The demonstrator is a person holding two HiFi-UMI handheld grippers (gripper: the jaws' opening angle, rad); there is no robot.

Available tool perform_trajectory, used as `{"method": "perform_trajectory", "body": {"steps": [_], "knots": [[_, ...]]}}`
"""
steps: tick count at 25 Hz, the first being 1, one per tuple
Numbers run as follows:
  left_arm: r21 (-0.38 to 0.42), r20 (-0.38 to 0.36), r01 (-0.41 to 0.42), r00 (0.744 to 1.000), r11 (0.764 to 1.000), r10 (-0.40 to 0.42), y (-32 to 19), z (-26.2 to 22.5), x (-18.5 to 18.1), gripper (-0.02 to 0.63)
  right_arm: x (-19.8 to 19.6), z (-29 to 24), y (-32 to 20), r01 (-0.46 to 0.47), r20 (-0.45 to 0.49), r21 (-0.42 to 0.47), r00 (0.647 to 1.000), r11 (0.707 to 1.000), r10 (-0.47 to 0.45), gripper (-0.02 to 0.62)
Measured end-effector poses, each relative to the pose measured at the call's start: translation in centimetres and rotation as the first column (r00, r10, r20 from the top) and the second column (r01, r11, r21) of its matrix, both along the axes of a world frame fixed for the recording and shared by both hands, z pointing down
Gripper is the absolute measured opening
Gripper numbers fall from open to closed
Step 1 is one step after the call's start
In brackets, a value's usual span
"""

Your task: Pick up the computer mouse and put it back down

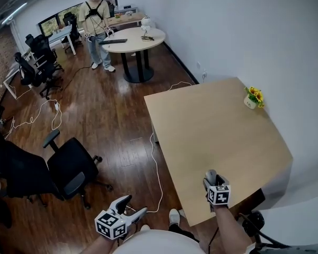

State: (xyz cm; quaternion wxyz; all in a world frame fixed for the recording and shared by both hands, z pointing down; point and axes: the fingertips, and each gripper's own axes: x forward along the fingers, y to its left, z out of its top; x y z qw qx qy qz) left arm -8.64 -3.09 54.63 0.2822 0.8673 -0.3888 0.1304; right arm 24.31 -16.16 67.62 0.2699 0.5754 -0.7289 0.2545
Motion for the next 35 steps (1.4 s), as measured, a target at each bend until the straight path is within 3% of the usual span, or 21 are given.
{"method": "perform_trajectory", "body": {"steps": [8,15,19,22,23,25,35], "knots": [[-0.034,0.03,0.077,0.997,0.996,-0.076,-1.5,0.6,-0.2,0.318,0.9,7.9,-4.1,-0.003,-0.008,-0.091,1.0,0.996,0.002,0.298],[-0.045,0.033,0.119,0.993,0.992,-0.118,-2.7,1.1,-0.9,0.318,0.2,12.2,-4.5,0.051,-0.054,-0.149,0.997,0.987,-0.059,0.301],[-0.056,0.038,0.117,0.993,0.992,-0.114,-3.1,1.2,-1.1,0.318,0.5,13.4,-4.1,0.037,-0.048,-0.182,0.998,0.983,-0.046,0.305],[-0.06,0.032,0.102,0.994,0.993,-0.101,-3.4,1.5,-1.1,0.318,0.5,13.2,-4.3,0.037,-0.042,-0.185,0.998,0.982,-0.046,0.31],[-0.06,0.03,0.095,0.995,0.994,-0.093,-3.5,1.6,-1.0,0.318,0.4,13.0,-4.5,0.036,-0.041,-0.177,0.998,0.984,-0.043,0.356],[-0.058,0.024,0.076,0.997,0.995,-0.074,-3.7,1.6,-0.8,0.318,0.5,12.1,-4.7,0.029,-0.035,-0.156,0.999,0.987,-0.035,0.364],[-0.031,0.005,-0.024,1.0,0.999,0.024,-4.7,1.1,0.0,0.318,-3.4,3.7,-1.5,0.083,0.038,-0.073,0.996,0.994,-0.08,0.417]]}}
